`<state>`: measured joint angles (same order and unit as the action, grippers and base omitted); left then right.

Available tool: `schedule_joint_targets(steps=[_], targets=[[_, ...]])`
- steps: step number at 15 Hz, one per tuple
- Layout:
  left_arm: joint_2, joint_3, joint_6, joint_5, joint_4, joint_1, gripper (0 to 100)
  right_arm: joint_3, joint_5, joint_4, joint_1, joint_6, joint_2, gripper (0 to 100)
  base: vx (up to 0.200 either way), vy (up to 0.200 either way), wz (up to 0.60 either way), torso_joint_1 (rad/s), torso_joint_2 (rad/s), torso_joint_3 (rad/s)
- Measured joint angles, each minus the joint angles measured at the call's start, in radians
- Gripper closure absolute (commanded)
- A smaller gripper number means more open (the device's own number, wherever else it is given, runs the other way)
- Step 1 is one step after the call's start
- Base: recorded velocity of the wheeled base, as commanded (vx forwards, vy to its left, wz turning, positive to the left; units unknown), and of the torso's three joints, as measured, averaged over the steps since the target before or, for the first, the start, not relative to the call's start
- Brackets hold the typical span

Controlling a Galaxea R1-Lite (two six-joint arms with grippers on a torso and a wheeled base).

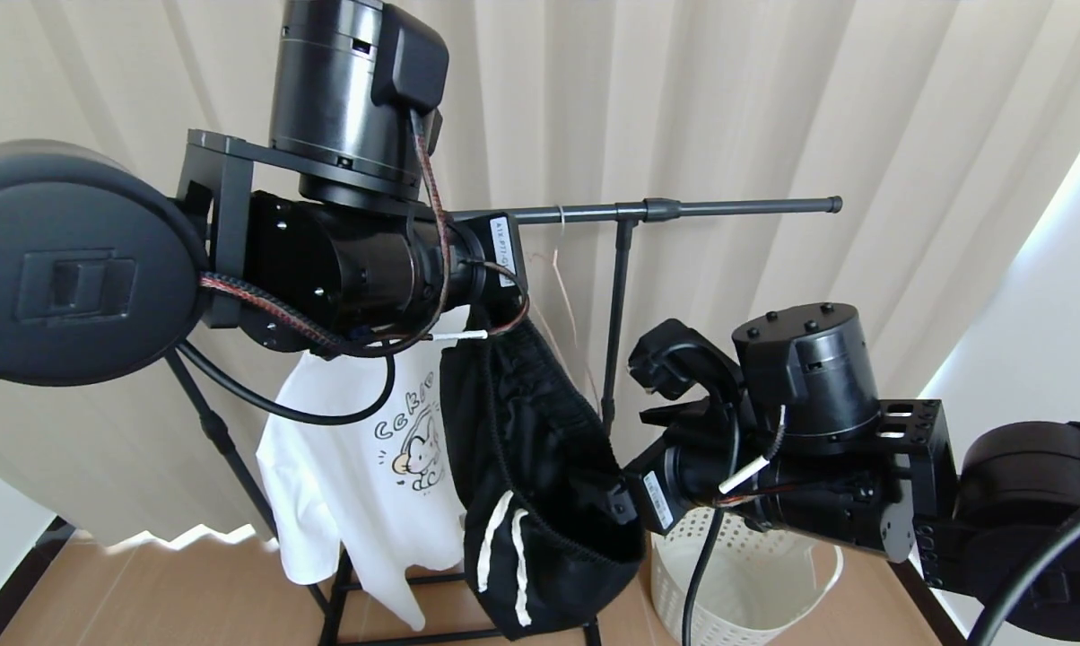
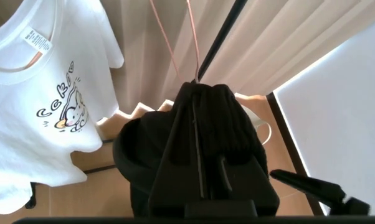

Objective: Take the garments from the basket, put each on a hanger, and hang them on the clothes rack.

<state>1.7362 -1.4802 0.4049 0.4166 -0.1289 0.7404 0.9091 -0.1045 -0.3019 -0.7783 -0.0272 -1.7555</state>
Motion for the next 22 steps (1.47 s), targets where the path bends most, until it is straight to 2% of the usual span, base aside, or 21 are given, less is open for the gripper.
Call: schedule_joint_targets(steps=[2, 3, 11, 15, 17, 22], targets=[[-0.009, 0.001, 0.0, 0.0, 0.0, 0.002, 100, 0.002, -0.001, 0.0, 0.003, 0.001, -0.014, 0, 0.0, 0.0, 0.0, 0.0, 0.0, 0.0], [-0.012, 0.001, 0.0, 0.0, 0.0, 0.003, 100, 0.002, -0.001, 0.0, 0.004, 0.001, -0.019, 100, 0.0, 0.0, 0.0, 0.0, 0.0, 0.0], [-0.028, 0.018, 0.003, 0.0, 0.0, 0.01, 100, 0.004, -0.003, 0.0, 0.005, 0.001, -0.038, 100, 0.0, 0.0, 0.0, 0.0, 0.0, 0.0], [-0.041, 0.041, 0.002, 0.0, -0.003, 0.008, 100, 0.016, -0.001, 0.002, 0.053, 0.004, -0.006, 100, 0.0, 0.0, 0.0, 0.0, 0.0, 0.0], [-0.047, 0.079, 0.0, -0.006, -0.043, 0.008, 100, 0.025, -0.006, 0.004, 0.104, 0.018, 0.033, 100, 0.0, 0.0, 0.0, 0.0, 0.0, 0.0], [-0.037, 0.251, 0.006, -0.013, -0.066, 0.016, 100, 0.016, -0.117, 0.021, 0.148, 0.111, 0.173, 100, 0.0, 0.0, 0.0, 0.0, 0.0, 0.0]])
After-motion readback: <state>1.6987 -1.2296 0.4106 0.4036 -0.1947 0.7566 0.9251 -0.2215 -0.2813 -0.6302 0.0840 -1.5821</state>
